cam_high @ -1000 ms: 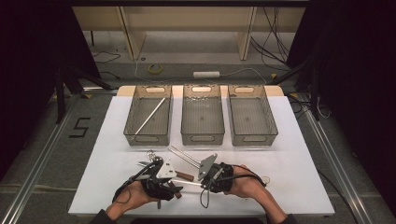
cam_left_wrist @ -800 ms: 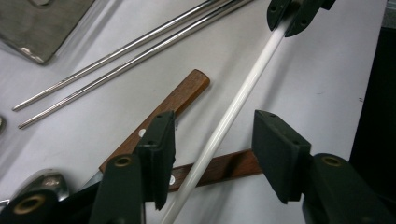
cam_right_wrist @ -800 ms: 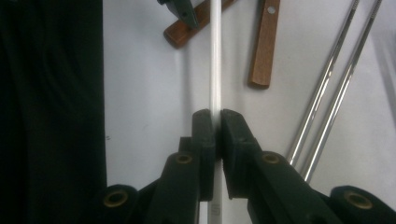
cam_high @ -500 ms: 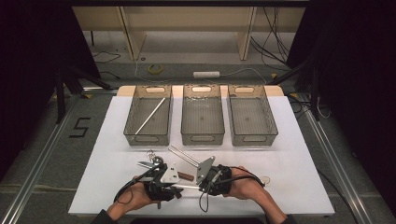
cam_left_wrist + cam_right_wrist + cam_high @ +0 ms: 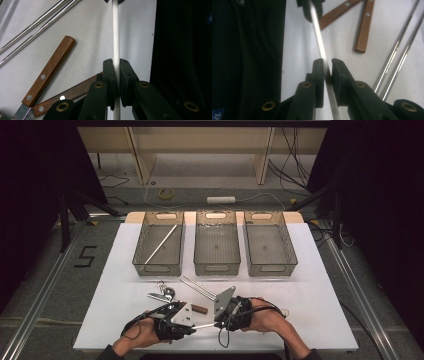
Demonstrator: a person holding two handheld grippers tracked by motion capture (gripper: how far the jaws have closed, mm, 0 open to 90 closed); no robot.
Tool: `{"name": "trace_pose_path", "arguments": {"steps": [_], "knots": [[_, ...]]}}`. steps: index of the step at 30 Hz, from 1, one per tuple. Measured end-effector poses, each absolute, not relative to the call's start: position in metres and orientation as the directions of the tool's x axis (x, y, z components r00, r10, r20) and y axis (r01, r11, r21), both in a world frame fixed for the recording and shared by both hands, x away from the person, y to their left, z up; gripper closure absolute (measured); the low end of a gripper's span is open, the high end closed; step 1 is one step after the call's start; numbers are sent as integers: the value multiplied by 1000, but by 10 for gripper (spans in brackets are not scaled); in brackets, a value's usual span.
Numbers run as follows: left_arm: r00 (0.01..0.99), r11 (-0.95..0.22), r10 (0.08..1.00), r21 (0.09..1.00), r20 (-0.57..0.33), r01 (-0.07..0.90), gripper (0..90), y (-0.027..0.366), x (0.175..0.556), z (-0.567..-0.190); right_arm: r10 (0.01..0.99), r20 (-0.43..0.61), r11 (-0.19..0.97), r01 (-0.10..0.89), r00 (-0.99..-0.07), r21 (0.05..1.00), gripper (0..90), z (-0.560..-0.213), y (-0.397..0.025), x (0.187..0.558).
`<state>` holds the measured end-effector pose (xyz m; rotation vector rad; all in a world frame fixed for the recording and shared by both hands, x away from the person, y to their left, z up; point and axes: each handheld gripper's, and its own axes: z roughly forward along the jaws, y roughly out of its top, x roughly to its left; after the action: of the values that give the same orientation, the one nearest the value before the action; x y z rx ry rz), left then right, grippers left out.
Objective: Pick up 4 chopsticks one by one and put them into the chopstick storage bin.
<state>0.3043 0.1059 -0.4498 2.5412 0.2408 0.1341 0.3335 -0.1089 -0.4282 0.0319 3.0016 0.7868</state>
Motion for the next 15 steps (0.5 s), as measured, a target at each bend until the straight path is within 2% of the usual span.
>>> {"name": "trace_pose_path", "arguments": {"steps": [1, 4, 5, 8, 9, 15], "knots": [[978, -811, 208, 564, 33, 153, 846, 109, 306, -450, 61, -3, 846, 50, -998, 531, 632, -425, -114, 337], [973, -810, 228, 562, 38, 167, 846, 112, 309, -449, 90, 10, 819, 79, -996, 569, 575, -422, -118, 339], [969, -805, 244, 566, 38, 180, 846, 115, 311, -449, 133, 19, 777, 116, -991, 619, 500, -417, -124, 343], [956, -786, 290, 578, 33, 218, 846, 120, 314, -447, 173, 34, 747, 153, -984, 647, 459, -415, -129, 345], [945, -772, 325, 586, 32, 246, 846, 124, 317, -445, 238, 38, 707, 200, -970, 678, 414, -413, -133, 349], [905, -725, 424, 612, 35, 316, 845, 133, 323, -441, 350, 43, 603, 260, -936, 754, 374, -411, -146, 351]]}}
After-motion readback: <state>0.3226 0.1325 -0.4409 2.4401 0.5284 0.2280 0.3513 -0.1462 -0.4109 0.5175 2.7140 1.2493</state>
